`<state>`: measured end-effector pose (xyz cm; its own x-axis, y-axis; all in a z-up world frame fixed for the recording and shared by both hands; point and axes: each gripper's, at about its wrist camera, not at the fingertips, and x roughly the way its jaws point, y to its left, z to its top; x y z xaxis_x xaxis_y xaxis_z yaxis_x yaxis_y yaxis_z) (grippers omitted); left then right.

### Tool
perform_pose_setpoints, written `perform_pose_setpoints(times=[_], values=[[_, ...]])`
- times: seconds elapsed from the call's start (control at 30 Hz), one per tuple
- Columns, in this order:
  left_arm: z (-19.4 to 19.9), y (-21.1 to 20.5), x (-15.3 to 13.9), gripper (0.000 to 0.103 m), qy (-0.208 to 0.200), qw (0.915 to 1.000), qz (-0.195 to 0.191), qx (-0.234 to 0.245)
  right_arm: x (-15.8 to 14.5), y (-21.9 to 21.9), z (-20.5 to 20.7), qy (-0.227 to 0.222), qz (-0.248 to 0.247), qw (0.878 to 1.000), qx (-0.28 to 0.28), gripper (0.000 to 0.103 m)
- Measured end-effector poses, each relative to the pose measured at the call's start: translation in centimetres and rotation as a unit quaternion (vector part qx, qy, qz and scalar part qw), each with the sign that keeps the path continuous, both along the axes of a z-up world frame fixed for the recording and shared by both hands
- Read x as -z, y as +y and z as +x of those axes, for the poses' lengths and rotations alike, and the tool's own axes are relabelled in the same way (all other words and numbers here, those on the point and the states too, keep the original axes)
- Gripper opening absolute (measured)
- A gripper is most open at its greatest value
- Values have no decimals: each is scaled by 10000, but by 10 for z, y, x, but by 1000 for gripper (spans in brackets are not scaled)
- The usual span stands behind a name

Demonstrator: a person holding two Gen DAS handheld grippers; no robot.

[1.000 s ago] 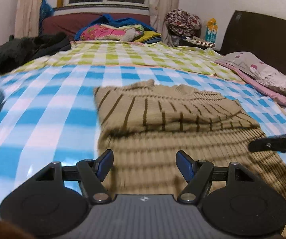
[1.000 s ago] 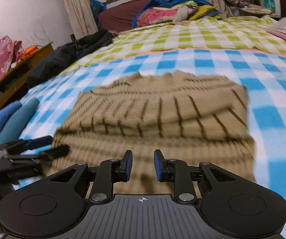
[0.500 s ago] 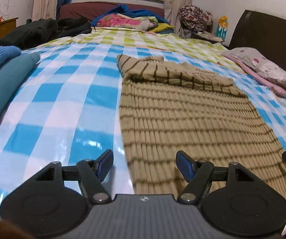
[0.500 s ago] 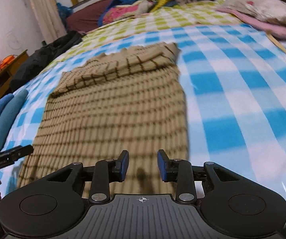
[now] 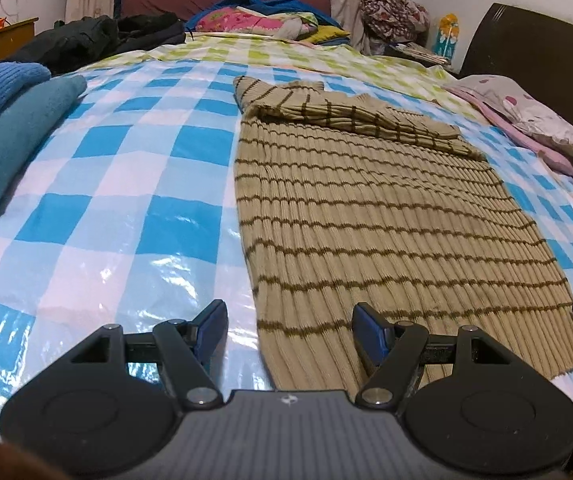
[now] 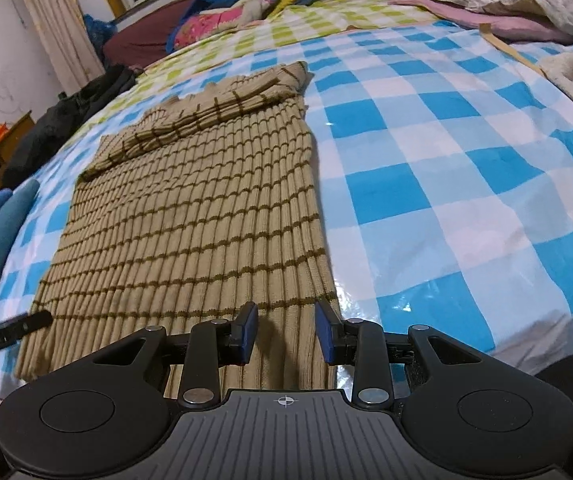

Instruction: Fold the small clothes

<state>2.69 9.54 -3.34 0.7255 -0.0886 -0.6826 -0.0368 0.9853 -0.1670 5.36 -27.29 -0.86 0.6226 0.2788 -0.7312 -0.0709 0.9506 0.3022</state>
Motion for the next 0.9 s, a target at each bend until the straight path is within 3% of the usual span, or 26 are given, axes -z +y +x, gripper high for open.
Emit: perform_pose_setpoints(times=[0.13,0.4,0.67,0.9], values=[[1,0,2,75,24,10000,-70,0,-4,-6,-5,-99,-55,9998,168,31],[0,-2,2,73,90,9999,-59,80,6,-2,0,208,94,9997,31,32],[-5,7,-1,46,159,9993,-346,-53,9,-4,2,449,543,9975,-57,16],[-6,4,-2,44,254,9990,-365,61,12,-4,5,506,749,9959,-24,17]])
